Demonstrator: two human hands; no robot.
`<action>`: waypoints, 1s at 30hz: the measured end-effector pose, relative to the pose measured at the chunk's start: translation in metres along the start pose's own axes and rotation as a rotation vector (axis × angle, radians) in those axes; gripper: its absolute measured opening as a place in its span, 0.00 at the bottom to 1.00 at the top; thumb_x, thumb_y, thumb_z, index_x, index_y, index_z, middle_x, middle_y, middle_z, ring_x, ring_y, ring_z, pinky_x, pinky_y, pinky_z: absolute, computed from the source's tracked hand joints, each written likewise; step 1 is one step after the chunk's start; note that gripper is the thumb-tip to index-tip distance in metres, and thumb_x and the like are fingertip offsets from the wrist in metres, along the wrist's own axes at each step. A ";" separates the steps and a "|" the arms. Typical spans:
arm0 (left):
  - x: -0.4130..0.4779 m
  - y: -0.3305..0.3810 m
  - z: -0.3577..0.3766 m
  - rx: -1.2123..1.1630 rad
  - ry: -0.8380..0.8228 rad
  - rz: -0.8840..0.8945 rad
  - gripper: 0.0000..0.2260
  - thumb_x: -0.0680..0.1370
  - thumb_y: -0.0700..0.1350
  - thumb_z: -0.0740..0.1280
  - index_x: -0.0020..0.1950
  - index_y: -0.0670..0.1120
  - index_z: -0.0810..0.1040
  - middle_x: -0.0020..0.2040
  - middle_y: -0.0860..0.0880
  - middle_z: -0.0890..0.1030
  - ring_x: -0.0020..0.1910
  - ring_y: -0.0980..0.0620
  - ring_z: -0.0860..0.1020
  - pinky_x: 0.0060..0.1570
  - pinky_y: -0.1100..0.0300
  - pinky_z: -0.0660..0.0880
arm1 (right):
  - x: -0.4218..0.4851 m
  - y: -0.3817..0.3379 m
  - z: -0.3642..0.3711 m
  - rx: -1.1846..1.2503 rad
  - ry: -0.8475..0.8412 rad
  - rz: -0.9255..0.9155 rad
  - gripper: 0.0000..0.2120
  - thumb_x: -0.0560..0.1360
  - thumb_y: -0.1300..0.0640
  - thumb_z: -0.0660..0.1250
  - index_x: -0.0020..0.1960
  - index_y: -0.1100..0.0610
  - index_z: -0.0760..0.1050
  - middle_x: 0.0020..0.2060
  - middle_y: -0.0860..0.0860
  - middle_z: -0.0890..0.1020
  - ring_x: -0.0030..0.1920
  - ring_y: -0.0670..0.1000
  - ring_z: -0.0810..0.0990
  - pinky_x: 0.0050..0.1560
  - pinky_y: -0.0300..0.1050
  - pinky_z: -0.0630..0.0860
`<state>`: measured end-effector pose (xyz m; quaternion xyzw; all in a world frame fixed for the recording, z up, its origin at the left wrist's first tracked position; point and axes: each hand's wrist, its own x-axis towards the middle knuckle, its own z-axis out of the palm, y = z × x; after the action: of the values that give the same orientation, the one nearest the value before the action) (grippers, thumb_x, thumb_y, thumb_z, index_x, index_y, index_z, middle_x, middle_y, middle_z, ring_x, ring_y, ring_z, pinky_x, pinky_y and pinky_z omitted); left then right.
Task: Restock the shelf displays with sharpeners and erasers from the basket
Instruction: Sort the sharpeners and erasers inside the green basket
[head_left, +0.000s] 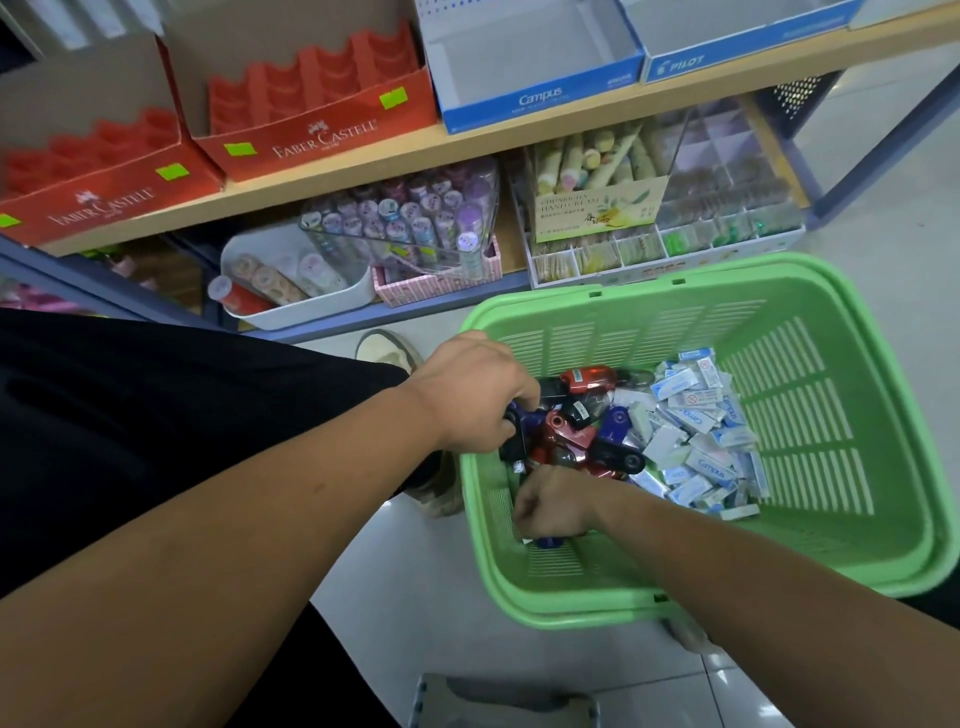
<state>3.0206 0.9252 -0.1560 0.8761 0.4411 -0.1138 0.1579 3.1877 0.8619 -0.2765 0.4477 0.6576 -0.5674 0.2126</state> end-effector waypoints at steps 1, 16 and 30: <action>-0.001 0.000 -0.001 -0.001 0.001 0.002 0.15 0.74 0.57 0.72 0.60 0.59 0.82 0.51 0.58 0.83 0.56 0.55 0.77 0.65 0.55 0.67 | 0.000 -0.001 0.001 -0.017 0.001 0.000 0.05 0.74 0.54 0.74 0.50 0.52 0.84 0.49 0.46 0.85 0.52 0.48 0.82 0.55 0.42 0.77; 0.006 0.014 0.001 0.193 -0.130 -0.065 0.11 0.74 0.49 0.70 0.55 0.54 0.82 0.48 0.55 0.82 0.53 0.50 0.78 0.61 0.51 0.72 | -0.061 0.002 -0.110 0.117 0.362 0.118 0.11 0.72 0.70 0.65 0.49 0.60 0.81 0.41 0.52 0.83 0.38 0.50 0.83 0.31 0.40 0.79; 0.047 0.109 0.100 -0.899 0.260 -1.093 0.32 0.77 0.42 0.69 0.79 0.44 0.61 0.81 0.44 0.57 0.78 0.41 0.59 0.77 0.45 0.62 | -0.051 0.060 -0.092 0.097 0.761 0.174 0.07 0.77 0.52 0.68 0.55 0.50 0.79 0.50 0.51 0.82 0.50 0.55 0.82 0.53 0.51 0.81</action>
<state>3.1308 0.8611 -0.2454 0.3867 0.8359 0.1214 0.3700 3.2846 0.9274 -0.2448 0.6898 0.6213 -0.3712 -0.0207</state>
